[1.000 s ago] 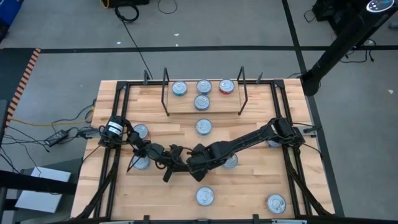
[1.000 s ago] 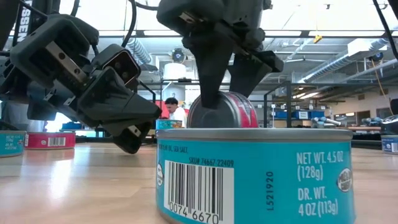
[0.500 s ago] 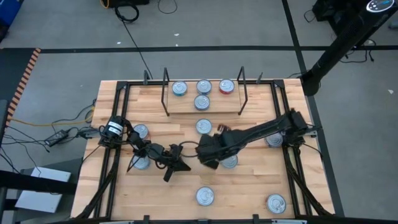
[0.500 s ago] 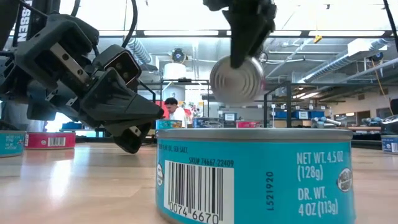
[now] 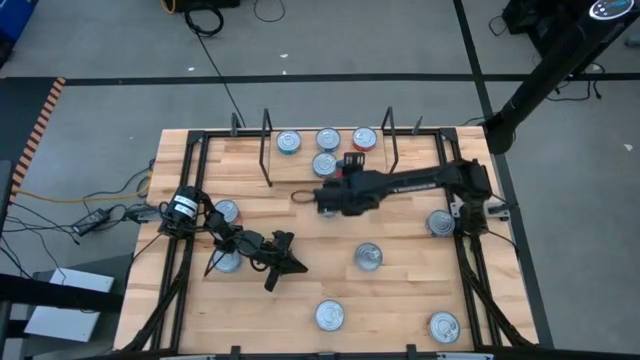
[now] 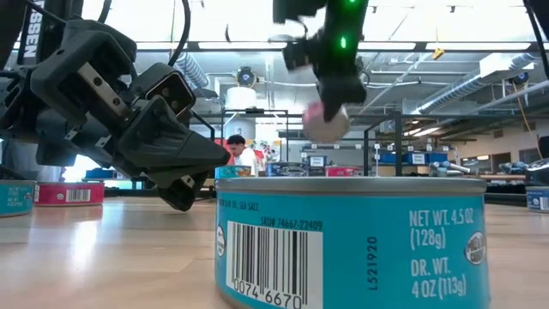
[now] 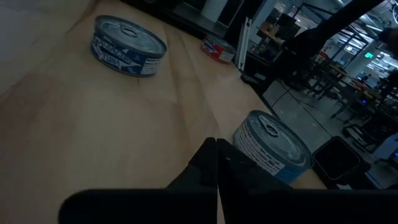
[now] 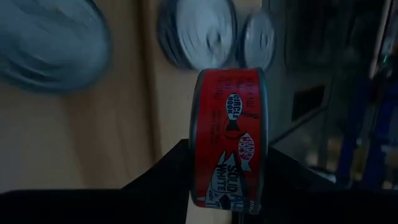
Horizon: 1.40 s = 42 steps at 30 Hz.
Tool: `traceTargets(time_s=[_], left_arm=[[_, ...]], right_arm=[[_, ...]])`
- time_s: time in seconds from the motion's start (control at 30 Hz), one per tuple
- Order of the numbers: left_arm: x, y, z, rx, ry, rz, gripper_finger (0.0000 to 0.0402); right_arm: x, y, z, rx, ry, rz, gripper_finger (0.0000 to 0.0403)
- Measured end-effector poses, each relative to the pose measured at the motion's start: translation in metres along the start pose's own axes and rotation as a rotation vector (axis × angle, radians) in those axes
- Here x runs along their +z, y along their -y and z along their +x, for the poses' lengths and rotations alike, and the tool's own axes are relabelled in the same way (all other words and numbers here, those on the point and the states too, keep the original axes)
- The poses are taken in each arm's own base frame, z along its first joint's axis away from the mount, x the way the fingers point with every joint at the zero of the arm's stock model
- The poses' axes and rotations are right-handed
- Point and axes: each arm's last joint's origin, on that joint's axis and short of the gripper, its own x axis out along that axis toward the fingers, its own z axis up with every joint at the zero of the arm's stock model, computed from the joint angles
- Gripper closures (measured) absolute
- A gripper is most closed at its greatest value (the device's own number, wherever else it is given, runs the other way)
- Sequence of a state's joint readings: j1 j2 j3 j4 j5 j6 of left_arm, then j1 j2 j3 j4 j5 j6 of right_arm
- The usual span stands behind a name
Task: Stack canned seafood by type on shelf
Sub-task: Put the center red tuna can on the shelf aligned with the red tuna can
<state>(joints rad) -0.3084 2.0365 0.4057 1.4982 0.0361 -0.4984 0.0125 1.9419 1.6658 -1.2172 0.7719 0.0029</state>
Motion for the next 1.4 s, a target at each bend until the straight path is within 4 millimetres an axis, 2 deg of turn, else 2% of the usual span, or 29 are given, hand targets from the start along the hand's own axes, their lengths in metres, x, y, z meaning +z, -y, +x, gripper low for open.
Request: traceTargets(time_s=[0.13,0.3,0.53,0.73,1.07,1.2,1.3,1.4], left_arm=[[0.000,0.000,0.000,0.001,0.001,0.000,0.0401],[0.000,0.000,0.000,0.002,0.000,0.000,0.0401],[0.000,0.000,0.000,0.002,0.000,0.000,0.0401],[0.000,0.000,0.000,0.003,-0.002,0.000,0.0401],[-0.001,0.000,0.000,0.006,-0.006,-0.001,0.0401],[-0.001,-0.001,0.000,0.014,-0.002,-0.001,0.0401],[0.000,-0.001,0.000,0.020,0.002,-0.001,0.0401],[0.001,-0.003,0.000,0.026,0.008,-0.002,0.0401]], right_arm=[[-0.010,0.004,0.037,0.001,-0.085,-0.009,0.0260],[-0.018,0.003,0.066,0.020,-0.118,-0.035,0.0260],[-0.027,0.006,0.084,0.085,-0.157,-0.012,0.0255],[-0.030,0.013,0.093,0.153,-0.176,0.020,0.0198],[-0.034,0.017,0.098,0.224,-0.200,0.035,0.0141],[-0.035,0.025,0.089,0.256,-0.239,0.050,0.0126],[-0.034,0.043,0.067,0.316,-0.242,0.143,0.0138],[-0.033,0.058,0.048,0.413,-0.147,0.296,0.0187]])
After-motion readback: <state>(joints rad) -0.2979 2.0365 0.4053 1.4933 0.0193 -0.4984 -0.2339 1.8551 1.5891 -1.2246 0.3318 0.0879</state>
